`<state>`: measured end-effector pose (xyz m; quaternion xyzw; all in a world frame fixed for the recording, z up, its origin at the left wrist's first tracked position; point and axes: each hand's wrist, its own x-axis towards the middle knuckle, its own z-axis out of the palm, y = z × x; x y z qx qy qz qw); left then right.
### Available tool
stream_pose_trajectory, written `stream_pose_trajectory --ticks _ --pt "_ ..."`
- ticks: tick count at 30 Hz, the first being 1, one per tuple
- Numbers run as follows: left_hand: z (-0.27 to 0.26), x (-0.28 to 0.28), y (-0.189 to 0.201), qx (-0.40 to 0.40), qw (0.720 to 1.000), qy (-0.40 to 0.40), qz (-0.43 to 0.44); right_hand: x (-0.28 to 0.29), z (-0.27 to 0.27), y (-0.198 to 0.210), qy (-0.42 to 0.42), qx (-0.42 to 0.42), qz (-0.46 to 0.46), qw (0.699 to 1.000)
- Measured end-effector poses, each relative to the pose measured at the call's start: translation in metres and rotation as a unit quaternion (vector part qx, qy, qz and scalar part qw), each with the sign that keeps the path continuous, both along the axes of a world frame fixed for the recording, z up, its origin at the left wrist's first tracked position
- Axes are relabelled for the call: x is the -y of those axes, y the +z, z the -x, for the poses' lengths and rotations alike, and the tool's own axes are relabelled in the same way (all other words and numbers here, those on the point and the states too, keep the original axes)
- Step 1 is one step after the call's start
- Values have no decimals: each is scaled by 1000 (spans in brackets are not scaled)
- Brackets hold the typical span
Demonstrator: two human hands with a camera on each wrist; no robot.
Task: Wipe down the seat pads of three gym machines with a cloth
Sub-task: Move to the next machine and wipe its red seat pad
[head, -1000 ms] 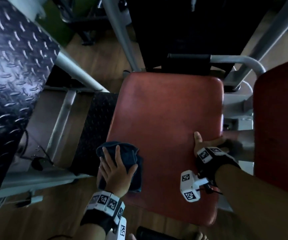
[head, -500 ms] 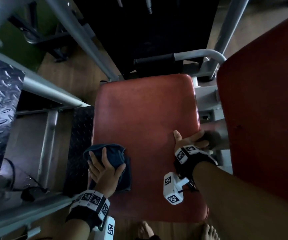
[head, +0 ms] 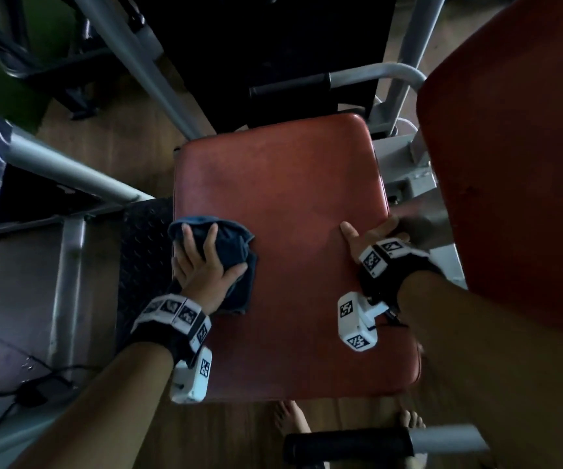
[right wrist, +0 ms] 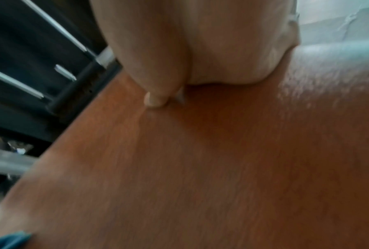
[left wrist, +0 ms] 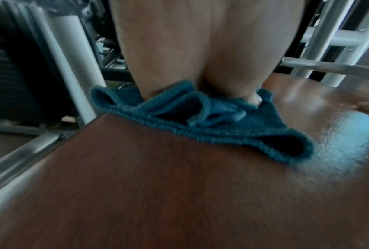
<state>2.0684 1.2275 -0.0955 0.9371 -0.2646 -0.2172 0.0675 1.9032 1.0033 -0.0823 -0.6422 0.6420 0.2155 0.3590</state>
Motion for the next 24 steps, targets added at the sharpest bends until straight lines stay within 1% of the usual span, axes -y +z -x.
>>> stream_pose_trajectory --ticks 2,3,4,6,8,9,10,13,14,15,16,17,18,19,20,21,22,23,24 --pt "0 4 3 4 1000 -7 -2 2 8 -4 -10 29 7 999" --pt "3 7 4 4 1000 -7 0 4 15 -4 -26 56 16 998" --pt "6 12 6 1 1000 -9 4 5 25 -11 -33 99 28 994" --pt "17 23 7 -4 999 -31 12 1 50 -16 0 150 31 988" --pt "38 38 5 -12 997 -79 10 -3 75 -20 44 169 32 984" --pt "53 47 5 -22 994 -110 9 -5 85 -19 52 176 25 983" --pt "71 55 5 -39 989 -143 11 -5 94 -20 42 186 6 982" --pt "116 72 12 -121 961 -246 23 -13 110 -6 27 153 -72 985" --pt "121 72 17 -159 948 -271 43 -14 113 1 19 156 -89 984" --pt "120 68 20 -198 936 -276 90 -17 115 11 0 173 -118 978" --pt "114 60 24 -226 926 -258 158 -20 116 19 -23 191 -122 974" --pt "105 48 26 -226 920 -225 228 -25 115 27 -26 196 -108 974" --pt "95 33 27 -197 921 -186 280 -30 113 33 -19 190 -79 978" --pt "83 13 24 -154 929 -150 302 -34 110 37 20 162 -35 986" --pt "72 -9 20 -112 940 -116 301 -36 108 37 89 129 24 987" --pt "63 -33 15 -80 950 -83 289 -38 105 37 173 100 87 976" --pt "56 -55 10 -59 959 -57 272 -41 101 37 233 97 135 958" --pt "52 -76 6 -45 966 -40 252 -46 95 38 282 114 171 937" --pt "51 -94 3 -36 971 -35 232 -51 88 36 343 136 203 907"
